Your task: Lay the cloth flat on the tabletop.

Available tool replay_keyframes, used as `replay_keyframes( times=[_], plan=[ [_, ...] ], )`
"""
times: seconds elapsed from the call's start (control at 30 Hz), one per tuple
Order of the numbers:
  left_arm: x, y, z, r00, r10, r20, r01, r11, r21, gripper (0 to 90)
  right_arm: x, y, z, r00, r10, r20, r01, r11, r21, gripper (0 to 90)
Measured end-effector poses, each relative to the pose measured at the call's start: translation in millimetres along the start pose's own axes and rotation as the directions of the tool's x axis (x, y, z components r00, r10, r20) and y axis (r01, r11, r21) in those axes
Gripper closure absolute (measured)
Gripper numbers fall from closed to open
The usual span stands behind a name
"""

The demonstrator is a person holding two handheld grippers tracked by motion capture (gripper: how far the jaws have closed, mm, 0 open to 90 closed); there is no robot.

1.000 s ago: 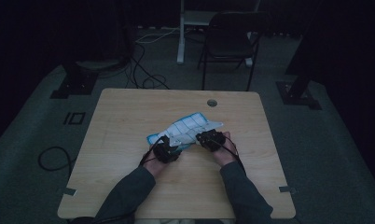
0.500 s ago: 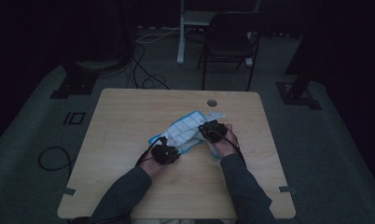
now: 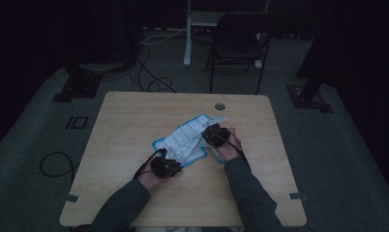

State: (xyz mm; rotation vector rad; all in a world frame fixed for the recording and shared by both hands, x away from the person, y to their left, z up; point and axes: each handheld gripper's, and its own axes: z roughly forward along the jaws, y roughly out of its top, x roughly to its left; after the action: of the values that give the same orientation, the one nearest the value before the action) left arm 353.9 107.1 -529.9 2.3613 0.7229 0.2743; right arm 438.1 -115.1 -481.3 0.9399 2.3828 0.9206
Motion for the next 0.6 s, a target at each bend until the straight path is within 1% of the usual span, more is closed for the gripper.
replay_keyframes(
  times=[0.07, 0.13, 0.27, 0.33, 0.43, 0.5, 0.6],
  plan=[
    [-0.9, -1.3, -0.6, 0.9999, -0.009, 0.007, 0.009, 0.9999, -0.005, 79.1, -0.4, 0.5, 0.7, 0.9999, 0.01, -0.011, -0.01, 1.0, -0.002, 85.9],
    [-2.5, -2.3, -1.5, 0.9999, -0.01, 0.011, 0.01, 0.9999, -0.005, 79.1, -1.2, 0.1, 1.5, 0.9996, 0.02, -0.021, -0.02, 1.0, -0.009, 84.9],
    [-7.1, -3.7, -3.4, 0.9999, 0.007, 0.013, -0.007, 1.0, 0.002, 79.0, -5.4, -2.2, 3.8, 0.9978, 0.049, -0.044, -0.05, 0.999, -0.018, 84.2],
    [-8.7, -3.6, -4.2, 0.9998, 0.016, 0.011, -0.016, 0.9998, 0.01, 79.0, -7.1, -3.6, 4.7, 0.9968, 0.06, -0.053, -0.061, 0.998, -0.02, 83.6],
    [-11.5, -1.6, -4.7, 0.9997, 0.021, -0.008, -0.021, 0.9997, 0.015, 78.7, -8.4, -5.5, 5.5, 0.9952, 0.075, -0.063, -0.077, 0.997, -0.018, 81.0],
    [-13.0, 1.8, -5.8, 0.9996, 0.026, -0.012, -0.026, 0.9997, 0.001, 78.3, -9.6, -6.7, 5.5, 0.9941, 0.085, -0.067, -0.086, 0.996, -0.018, 80.3],
    [-15.5, 11.2, -6.7, 0.9992, 0.033, -0.02, -0.034, 0.9988, -0.035, 78.2, -10.0, -7.6, 5.2, 0.9932, 0.093, -0.071, -0.094, 0.995, -0.017, 79.8]
  ],
)
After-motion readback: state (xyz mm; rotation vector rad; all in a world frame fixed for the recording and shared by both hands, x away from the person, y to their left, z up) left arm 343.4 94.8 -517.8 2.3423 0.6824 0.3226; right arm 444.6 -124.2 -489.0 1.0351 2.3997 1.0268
